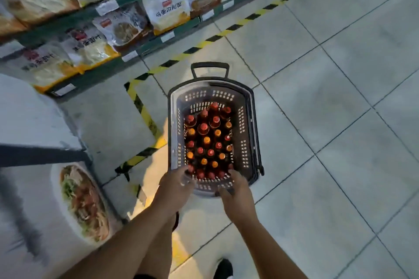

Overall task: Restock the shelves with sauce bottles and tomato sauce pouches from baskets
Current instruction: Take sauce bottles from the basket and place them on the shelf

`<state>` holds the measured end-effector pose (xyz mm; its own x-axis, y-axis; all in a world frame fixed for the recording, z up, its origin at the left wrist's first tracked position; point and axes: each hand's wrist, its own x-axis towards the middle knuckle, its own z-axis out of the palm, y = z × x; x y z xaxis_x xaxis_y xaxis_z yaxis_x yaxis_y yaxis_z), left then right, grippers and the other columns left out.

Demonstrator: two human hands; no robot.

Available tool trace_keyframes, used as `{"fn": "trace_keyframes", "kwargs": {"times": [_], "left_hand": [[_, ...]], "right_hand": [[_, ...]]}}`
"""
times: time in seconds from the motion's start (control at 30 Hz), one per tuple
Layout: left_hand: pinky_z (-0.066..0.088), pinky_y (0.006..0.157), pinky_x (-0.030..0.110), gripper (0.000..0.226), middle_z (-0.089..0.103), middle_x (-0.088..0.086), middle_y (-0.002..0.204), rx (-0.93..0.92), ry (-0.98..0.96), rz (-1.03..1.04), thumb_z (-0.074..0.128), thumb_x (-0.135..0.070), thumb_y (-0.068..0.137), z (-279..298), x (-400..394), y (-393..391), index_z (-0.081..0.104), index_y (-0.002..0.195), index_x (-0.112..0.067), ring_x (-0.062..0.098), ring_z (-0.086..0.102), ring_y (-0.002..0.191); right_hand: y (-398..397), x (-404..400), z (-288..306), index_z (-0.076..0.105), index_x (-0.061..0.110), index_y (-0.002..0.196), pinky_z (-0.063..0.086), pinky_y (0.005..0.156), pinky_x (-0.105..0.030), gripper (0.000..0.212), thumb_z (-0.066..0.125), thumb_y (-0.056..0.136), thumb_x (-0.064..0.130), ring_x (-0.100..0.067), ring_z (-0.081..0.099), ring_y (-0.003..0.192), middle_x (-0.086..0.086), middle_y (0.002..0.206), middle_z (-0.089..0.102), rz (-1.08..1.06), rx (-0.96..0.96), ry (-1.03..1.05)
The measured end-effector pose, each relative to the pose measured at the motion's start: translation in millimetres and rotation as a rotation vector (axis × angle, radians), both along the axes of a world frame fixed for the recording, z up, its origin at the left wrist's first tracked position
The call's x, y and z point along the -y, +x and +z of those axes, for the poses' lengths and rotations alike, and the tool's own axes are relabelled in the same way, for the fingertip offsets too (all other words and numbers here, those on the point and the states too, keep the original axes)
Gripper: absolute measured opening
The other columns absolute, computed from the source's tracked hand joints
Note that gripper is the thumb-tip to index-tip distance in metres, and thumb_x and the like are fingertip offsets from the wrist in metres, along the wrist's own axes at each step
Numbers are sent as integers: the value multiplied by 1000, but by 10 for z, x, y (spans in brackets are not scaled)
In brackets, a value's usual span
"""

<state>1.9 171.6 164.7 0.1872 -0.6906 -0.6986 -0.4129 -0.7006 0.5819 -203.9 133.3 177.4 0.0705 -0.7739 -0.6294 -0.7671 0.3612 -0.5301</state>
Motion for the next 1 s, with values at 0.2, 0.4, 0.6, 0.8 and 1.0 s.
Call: {"fn": "trace_keyframes", "kwargs": {"times": [0.2, 0.4, 0.6, 0.8, 1.0], "left_hand": [[41, 108, 33, 58, 49, 2, 154, 4, -25, -38, 67, -34, 98, -170, 1001, 649, 48, 152, -28, 21, 49, 139], [40, 110, 34, 58, 48, 1, 155, 10, -10, -81, 67, -35, 99, -470, 1566, 689, 46, 152, -29, 22, 47, 142], [45, 111, 37, 53, 58, 0, 144, 48, -21, -33, 70, -33, 97, -809, 1876, 563, 54, 146, -24, 18, 54, 134], [45, 110, 37, 55, 55, 4, 148, 98, 20, -54, 70, -30, 96, -1248, 2189, 450, 52, 148, -24, 24, 52, 136], [43, 108, 40, 57, 50, 0, 146, 178, 24, -250, 71, -25, 94, -1722, 2489, 349, 50, 148, -25, 23, 54, 130]], "right_hand": [[449, 855, -376, 46, 40, 140, 58, 96, -44, 55, 58, 86, 46, -13, 63, 115, 9, 127, 62, -27, -52, 79], [687, 1597, -540, 48, 32, 143, 53, 99, -38, 53, 67, 94, 31, -13, 57, 117, 6, 132, 56, -31, -49, 57], [648, 2211, -960, 42, 24, 151, 49, 99, -34, 61, 68, 96, 30, -22, 54, 132, -1, 148, 51, 82, -87, 72], [562, 2677, -1313, 40, 27, 151, 60, 89, -43, 65, 70, 94, 32, -26, 58, 126, -3, 146, 51, 203, -101, 92], [628, 2937, -1591, 41, 27, 152, 51, 97, -37, 67, 73, 93, 25, -25, 56, 127, -6, 143, 52, 275, -156, 75]]}}
